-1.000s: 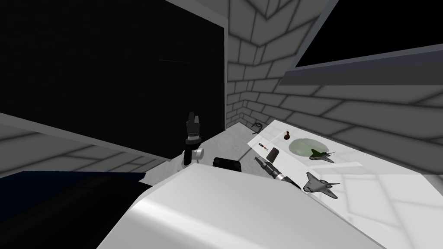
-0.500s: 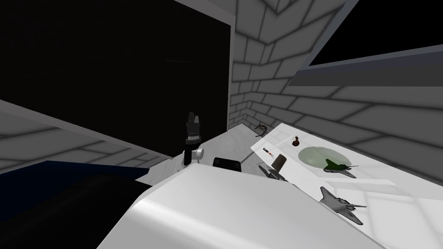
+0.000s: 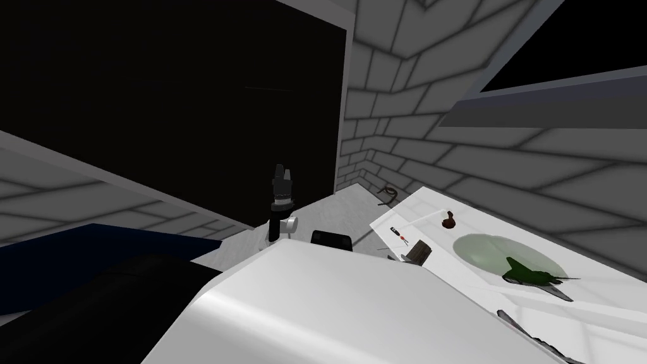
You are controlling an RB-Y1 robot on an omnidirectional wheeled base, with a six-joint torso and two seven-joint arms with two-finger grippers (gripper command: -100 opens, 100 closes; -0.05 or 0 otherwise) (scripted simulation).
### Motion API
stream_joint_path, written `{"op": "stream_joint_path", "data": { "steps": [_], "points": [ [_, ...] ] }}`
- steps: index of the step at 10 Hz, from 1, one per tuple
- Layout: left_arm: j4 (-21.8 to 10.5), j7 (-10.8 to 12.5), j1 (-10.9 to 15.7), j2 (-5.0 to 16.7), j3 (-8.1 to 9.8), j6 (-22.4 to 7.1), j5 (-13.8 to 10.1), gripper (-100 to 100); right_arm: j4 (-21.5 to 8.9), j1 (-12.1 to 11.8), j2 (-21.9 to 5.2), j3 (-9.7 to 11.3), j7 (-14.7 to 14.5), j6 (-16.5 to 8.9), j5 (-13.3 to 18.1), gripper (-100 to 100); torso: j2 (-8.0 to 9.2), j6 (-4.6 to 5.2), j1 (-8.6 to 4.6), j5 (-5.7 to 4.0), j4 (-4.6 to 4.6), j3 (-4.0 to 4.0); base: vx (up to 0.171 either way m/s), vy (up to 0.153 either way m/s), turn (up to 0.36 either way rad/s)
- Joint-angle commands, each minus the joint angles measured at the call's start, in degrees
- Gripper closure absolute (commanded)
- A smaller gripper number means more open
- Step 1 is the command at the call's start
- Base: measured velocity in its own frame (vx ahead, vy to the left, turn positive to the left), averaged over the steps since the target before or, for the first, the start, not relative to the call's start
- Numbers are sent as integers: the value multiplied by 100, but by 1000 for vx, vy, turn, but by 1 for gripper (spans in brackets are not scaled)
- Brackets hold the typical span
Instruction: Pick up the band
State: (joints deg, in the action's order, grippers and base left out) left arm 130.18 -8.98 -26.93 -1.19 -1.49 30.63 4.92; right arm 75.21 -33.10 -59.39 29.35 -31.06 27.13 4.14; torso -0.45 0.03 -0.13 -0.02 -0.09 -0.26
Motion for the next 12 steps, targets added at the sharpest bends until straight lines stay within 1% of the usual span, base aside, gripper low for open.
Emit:
{"op": "stream_joint_path", "data": {
  "steps": [1,3,4,7,8,9,10,11,12],
  "points": [
    [0,0,0,0,0,0,0,0,-140,-28,-203,137,-50,-51,-29,-100,0,0,0,0,0,0,94,-26,145],
    [0,0,0,0,0,0,0,0,-496,15,-403,409,-126,-71,-48,-100,-3,-1,-4,-1,0,-1,156,-55,167],
    [0,0,0,0,0,0,0,0,-496,15,-403,409,-126,-71,-48,-100,-21,-4,-8,-2,-3,-10,138,-46,74],
    [0,0,0,0,0,0,0,0,-939,75,-587,792,-177,-96,-75,-100,-10,-1,-5,-1,-1,-5,137,-53,137],
    [0,0,0,0,0,0,0,0,-1062,92,-619,911,-181,-103,-82,-100,-17,-2,-5,-3,-3,-9,185,-62,150],
    [0,0,-1,0,0,0,0,0,-1267,120,-646,1126,-178,-114,-95,-100,-26,-3,-6,-2,-5,-14,217,-87,216],
    [0,0,-1,1,0,0,0,0,-1349,131,-645,1220,-171,-117,-100,-100,-37,-3,-14,-4,-7,-21,204,-96,141],
    [0,0,-1,1,1,0,0,0,-1474,148,-624,1370,-156,-122,-107,-100,-37,-1,-14,-4,-8,-21,190,-80,101],
    [0,0,-1,0,0,0,0,0,-1542,156,-599,1458,-144,-124,-112,-100,-33,-1,-8,-4,-7,-19,158,-65,106]
  ]
}}
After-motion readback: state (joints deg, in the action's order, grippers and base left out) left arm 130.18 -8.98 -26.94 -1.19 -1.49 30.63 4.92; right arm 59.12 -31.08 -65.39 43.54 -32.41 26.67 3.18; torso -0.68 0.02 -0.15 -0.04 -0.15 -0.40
